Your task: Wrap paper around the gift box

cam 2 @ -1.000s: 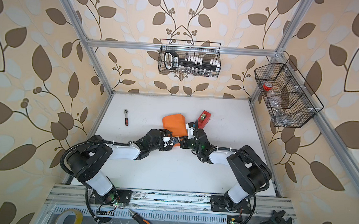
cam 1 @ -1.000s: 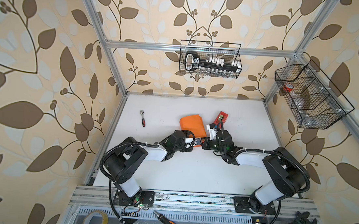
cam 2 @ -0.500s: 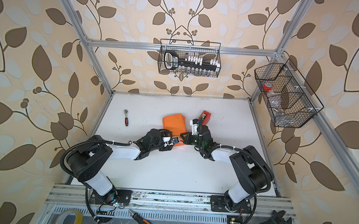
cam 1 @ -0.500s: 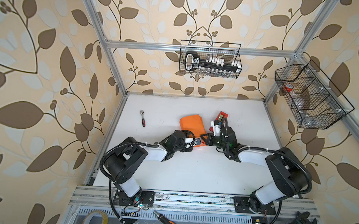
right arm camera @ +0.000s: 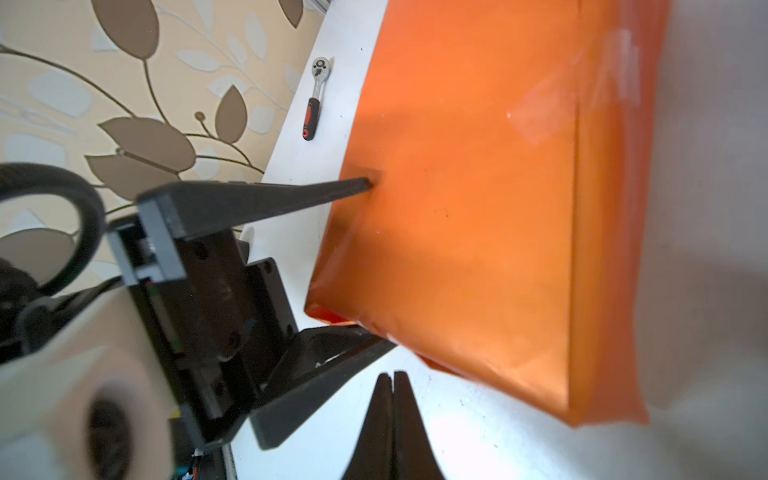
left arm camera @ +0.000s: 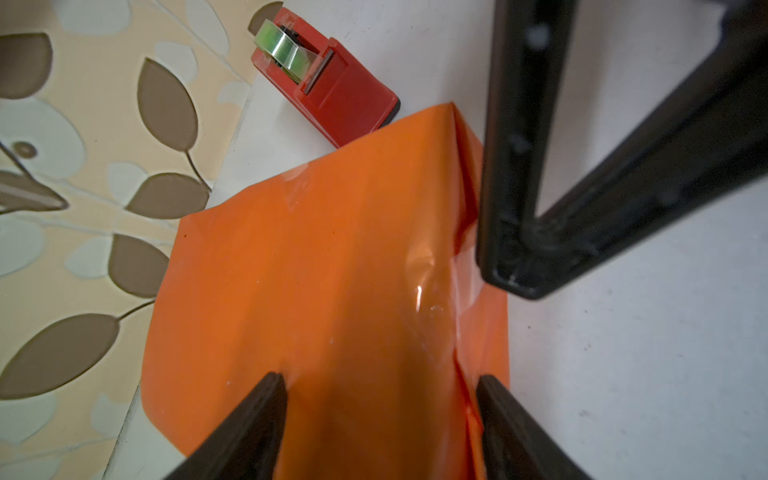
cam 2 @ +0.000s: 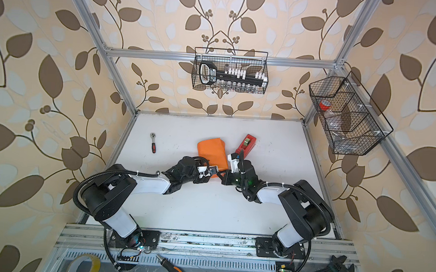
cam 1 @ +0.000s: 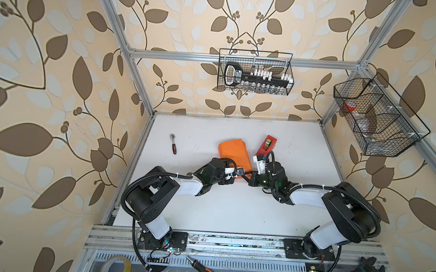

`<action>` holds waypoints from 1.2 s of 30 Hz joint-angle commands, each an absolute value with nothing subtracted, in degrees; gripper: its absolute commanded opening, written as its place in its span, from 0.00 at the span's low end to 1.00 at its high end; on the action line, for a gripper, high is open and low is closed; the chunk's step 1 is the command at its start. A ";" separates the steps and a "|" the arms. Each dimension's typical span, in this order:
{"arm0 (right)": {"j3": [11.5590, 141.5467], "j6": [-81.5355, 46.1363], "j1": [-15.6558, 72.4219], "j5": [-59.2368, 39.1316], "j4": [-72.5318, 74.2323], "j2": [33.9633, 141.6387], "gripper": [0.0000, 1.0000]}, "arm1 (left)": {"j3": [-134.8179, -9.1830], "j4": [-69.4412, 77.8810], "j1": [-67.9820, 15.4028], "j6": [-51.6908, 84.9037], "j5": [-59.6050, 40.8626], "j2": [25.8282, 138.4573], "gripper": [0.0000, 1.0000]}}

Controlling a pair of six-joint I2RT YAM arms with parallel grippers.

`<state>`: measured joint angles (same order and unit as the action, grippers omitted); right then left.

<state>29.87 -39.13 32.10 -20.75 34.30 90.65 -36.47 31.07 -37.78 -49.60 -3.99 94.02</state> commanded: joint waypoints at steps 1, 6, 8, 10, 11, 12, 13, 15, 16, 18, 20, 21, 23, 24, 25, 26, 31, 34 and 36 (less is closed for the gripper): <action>31.55 -38.37 32.41 -20.58 36.82 92.99 0.04 | -36.39 23.55 -37.08 -50.35 -4.03 95.73 0.72; 32.31 -38.45 31.32 -20.30 37.65 94.81 0.04 | -36.43 23.53 -37.08 -50.43 -3.91 95.80 0.72; 32.30 -38.46 30.95 -20.15 37.71 95.16 0.04 | -36.52 23.54 -37.04 -50.36 -3.96 95.89 0.72; 32.07 -38.24 30.53 -20.08 37.80 95.57 0.04 | -36.56 23.54 -37.05 -50.43 -3.94 96.04 0.72; 31.97 -38.16 30.31 -19.98 37.73 95.85 0.03 | -36.57 23.55 -37.03 -50.51 -3.88 95.98 0.72; 31.87 -38.12 30.08 -19.86 37.88 96.19 0.03 | -36.56 23.55 -37.07 -50.46 -3.93 95.98 0.72; 31.61 -38.07 29.81 -19.77 38.01 96.53 0.03 | -36.57 23.54 -37.07 -50.48 -3.97 95.98 0.72; 31.14 -38.14 29.23 -19.95 38.66 97.25 0.03 | -36.56 23.49 -37.08 -50.50 -3.95 96.06 0.72; 31.01 -38.06 29.03 -19.89 38.76 97.45 0.03 | -36.70 23.53 -37.07 -50.48 -3.88 96.07 0.72; 30.45 -37.88 28.62 -19.86 38.97 97.90 0.03 | -36.69 23.42 -37.03 -50.45 -4.01 96.13 0.72; 29.66 -37.80 28.24 -19.80 39.44 98.08 0.03 | -36.71 23.46 -37.07 -50.36 -3.93 96.07 0.72; 29.25 -37.77 27.92 -19.77 39.62 98.02 0.03 | -36.69 23.46 -37.09 -50.47 -4.00 96.08 0.72; 28.44 -37.60 27.24 -19.82 39.81 97.82 0.03 | -36.81 23.21 -37.03 -50.30 -4.14 96.00 0.72; 28.03 -37.56 26.95 -19.86 39.74 97.52 0.03 | -37.00 22.81 -37.04 -50.12 -4.19 95.98 0.73; 27.66 -37.45 26.53 -19.86 39.61 97.24 0.03 | -37.11 22.43 -37.09 -49.89 -4.42 95.89 0.73; 27.42 -37.39 26.23 -20.01 39.32 96.89 0.03 | -37.42 22.18 -37.04 -49.63 -4.68 95.55 0.74; 25.63 -36.32 24.99 -20.66 35.88 92.64 0.07 | -38.74 21.09 -37.07 -47.45 -5.58 93.65 0.81; 24.70 -34.52 24.05 -20.64 30.95 87.13 0.12 | -39.52 20.61 -37.07 -44.16 -6.84 90.79 0.86; 25.09 -32.37 23.78 -19.29 25.70 82.73 0.17 | -39.48 20.87 -37.07 -41.38 -7.65 87.80 0.89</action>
